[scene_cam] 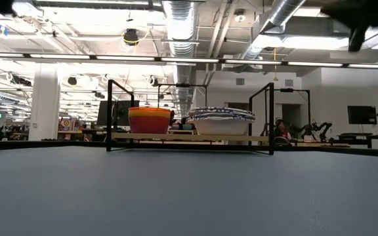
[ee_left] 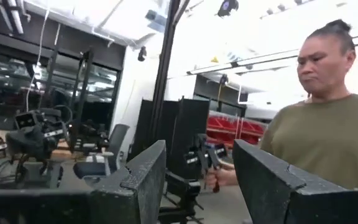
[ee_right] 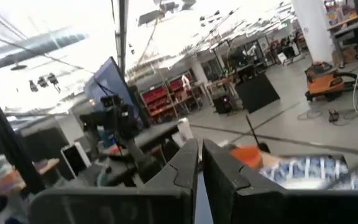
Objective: Place and stack bowls onto a shelf
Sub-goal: Return to Home Position
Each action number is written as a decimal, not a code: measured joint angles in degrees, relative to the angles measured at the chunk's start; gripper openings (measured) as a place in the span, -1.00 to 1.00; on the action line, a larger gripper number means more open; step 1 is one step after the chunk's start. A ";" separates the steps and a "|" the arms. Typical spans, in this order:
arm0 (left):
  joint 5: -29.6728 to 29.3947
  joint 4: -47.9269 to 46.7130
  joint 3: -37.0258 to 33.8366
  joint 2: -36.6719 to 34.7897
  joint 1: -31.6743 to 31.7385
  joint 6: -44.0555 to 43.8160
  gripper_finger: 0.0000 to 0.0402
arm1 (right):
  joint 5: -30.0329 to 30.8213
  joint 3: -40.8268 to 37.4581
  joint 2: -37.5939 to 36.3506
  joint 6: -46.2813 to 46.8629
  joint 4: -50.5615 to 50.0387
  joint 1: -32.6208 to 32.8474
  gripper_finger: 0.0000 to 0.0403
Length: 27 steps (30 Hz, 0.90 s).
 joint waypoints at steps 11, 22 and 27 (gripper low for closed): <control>-4.90 12.83 -20.62 -5.55 -0.11 -0.69 -0.13 | 1.78 -20.23 0.28 -0.51 14.49 -0.29 -0.74; -7.30 2.16 -20.90 -5.67 -0.12 2.74 -0.13 | 7.23 -20.25 1.41 -7.39 9.83 -2.73 -0.74; -10.32 -0.98 -20.92 -5.52 -0.11 0.18 -0.13 | 7.21 -20.17 1.46 -7.65 8.89 -2.99 -0.74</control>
